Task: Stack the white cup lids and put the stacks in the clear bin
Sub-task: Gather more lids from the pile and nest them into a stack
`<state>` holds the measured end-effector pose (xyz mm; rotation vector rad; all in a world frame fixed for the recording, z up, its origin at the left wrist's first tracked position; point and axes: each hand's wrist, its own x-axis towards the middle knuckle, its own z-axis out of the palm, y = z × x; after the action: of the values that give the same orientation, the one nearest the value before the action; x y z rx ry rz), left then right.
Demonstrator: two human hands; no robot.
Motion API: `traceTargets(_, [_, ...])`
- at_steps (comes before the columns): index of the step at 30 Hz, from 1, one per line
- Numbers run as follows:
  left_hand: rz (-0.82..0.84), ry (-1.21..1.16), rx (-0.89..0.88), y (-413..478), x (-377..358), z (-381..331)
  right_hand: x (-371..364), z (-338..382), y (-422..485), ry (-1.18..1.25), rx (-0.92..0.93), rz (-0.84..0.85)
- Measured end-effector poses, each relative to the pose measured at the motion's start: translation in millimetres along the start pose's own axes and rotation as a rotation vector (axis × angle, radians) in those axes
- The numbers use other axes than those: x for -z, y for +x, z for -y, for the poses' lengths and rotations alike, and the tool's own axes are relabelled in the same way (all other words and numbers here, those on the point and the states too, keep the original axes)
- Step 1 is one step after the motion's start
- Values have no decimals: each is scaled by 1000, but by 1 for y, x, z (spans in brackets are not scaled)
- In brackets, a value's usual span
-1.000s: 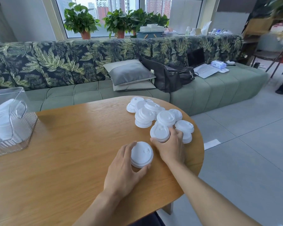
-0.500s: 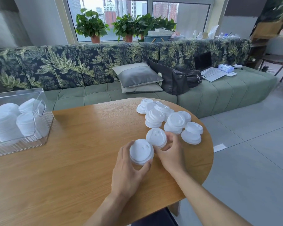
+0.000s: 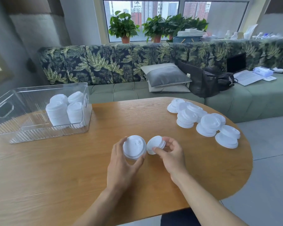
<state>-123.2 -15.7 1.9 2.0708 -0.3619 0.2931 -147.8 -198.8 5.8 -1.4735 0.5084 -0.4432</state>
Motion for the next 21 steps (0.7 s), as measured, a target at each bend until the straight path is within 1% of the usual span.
traceTargets(4, [-74, -25, 42, 5, 18, 15, -23, 3, -7, 125, -97, 53])
traceTargets(7, [-99, -55, 46, 6, 21, 17, -36, 7, -11, 185, -158, 185])
traceTargets(9, [-106, -66, 39, 6, 21, 17, -43, 9, -13, 180, -163, 251])
traceTargets(14, [-137, -121, 37, 8, 21, 17, -48, 11, -15, 196, -167, 319])
traceTargets(21, [-103, -94, -31, 6, 21, 16, -45, 14, -16, 364, -176, 382])
